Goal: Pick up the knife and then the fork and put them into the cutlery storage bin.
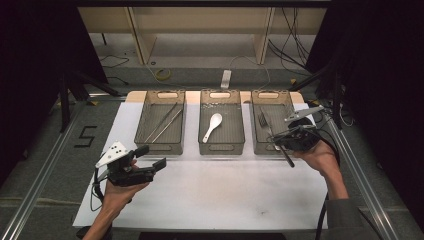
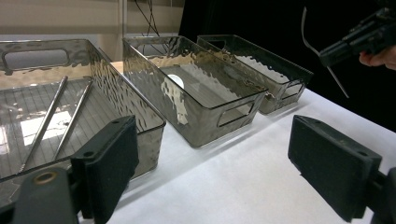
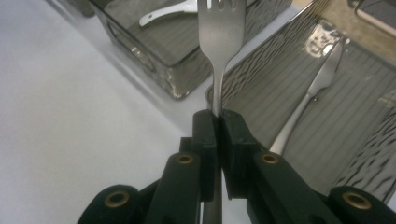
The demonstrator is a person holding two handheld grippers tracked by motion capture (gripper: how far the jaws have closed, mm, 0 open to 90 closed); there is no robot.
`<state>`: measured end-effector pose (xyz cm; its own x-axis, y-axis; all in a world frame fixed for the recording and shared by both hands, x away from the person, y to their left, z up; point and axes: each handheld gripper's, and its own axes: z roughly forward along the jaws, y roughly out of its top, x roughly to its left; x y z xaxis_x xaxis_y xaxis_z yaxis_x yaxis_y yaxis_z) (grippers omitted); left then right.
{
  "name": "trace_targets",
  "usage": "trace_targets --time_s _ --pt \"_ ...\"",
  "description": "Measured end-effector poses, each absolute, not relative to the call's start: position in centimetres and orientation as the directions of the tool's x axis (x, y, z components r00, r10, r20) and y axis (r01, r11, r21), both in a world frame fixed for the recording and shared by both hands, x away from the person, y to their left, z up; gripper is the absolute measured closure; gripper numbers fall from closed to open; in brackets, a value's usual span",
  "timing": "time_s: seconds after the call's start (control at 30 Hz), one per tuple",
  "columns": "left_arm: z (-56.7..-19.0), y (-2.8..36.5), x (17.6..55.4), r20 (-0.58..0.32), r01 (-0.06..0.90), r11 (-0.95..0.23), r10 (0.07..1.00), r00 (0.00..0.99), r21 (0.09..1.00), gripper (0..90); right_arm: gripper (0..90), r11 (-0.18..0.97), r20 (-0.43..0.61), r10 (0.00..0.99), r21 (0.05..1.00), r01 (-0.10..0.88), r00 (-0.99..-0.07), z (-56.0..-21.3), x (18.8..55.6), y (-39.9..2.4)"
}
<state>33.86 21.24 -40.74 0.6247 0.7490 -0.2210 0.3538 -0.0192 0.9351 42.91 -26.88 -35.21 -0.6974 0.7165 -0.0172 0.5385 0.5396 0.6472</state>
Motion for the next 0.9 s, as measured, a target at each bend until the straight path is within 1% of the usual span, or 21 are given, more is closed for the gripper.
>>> trace_targets --time_s 0.2,0.7,0.9 --pt "-40.7 21.2 33.8 -0.22 0.351 -0.019 0.749 0.625 0.936 15.5 85.7 0.529 -0.018 0.724 0.657 0.537 -0.69 -34.2 43.9 -26.5" --pt "-40.7 21.3 33.8 -0.215 0.348 -0.022 0.75 0.626 0.937 15.5 85.7 0.49 -0.007 0.745 0.684 0.54 -0.667 -32.8 46.5 -26.1" --pt "-40.7 21.3 33.8 -0.213 0.347 -0.024 0.75 0.626 0.938 15.5 85.7 0.449 0.039 0.754 0.697 0.558 -0.656 -32.7 47.4 -26.2"
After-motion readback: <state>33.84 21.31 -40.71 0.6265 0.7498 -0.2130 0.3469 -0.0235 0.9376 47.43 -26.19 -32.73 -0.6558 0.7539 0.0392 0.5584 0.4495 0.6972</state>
